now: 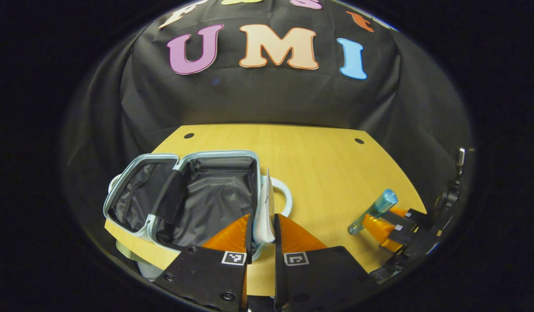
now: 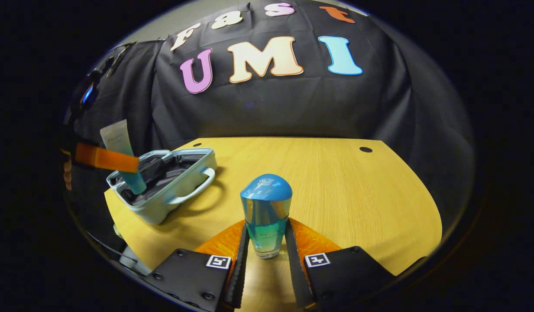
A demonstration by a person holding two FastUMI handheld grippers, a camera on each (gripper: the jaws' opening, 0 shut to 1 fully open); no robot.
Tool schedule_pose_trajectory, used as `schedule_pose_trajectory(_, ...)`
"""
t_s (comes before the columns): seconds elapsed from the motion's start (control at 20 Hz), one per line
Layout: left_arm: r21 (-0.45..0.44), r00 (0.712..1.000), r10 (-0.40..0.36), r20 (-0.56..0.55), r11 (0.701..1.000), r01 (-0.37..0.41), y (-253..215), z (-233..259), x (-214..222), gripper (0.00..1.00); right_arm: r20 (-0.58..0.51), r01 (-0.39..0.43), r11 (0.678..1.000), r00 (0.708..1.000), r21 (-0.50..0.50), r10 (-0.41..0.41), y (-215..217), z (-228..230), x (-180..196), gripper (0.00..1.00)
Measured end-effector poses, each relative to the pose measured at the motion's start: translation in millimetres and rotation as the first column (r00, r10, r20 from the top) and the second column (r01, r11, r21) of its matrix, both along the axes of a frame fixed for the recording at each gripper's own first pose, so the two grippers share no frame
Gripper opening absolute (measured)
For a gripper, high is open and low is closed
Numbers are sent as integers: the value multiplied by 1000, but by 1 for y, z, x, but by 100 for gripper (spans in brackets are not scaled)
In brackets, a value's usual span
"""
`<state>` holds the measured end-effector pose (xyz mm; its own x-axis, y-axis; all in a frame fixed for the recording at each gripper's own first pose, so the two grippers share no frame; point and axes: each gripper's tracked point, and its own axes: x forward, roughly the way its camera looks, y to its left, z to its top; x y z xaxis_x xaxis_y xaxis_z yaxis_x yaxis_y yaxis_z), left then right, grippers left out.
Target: First open the suitcase, pack the skin care products into it, and then close the suitcase.
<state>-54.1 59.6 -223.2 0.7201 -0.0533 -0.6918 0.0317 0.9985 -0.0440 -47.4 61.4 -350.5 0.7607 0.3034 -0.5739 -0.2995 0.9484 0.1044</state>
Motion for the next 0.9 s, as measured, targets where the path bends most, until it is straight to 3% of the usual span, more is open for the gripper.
schedule_pose_trajectory(0.3, 59, 991, 40, -127, 998, -33, 60, -26, 2, 17, 9, -42, 998, 999, 52, 42, 46, 53, 7, 47)
schedule_pose_trajectory(0.65, 70, 941, 34, -338, 997, -11, 102, -82, 4, 17, -36, -149, 973, 987, 176, 157, 138, 96, 1, 45)
schedule_pose_trajectory(0.9, 22, 938, 4, -346, 1000, 4, 112, -100, 20, 25, -90, -201, 956, 971, 215, 224, 193, 96, -6, 47)
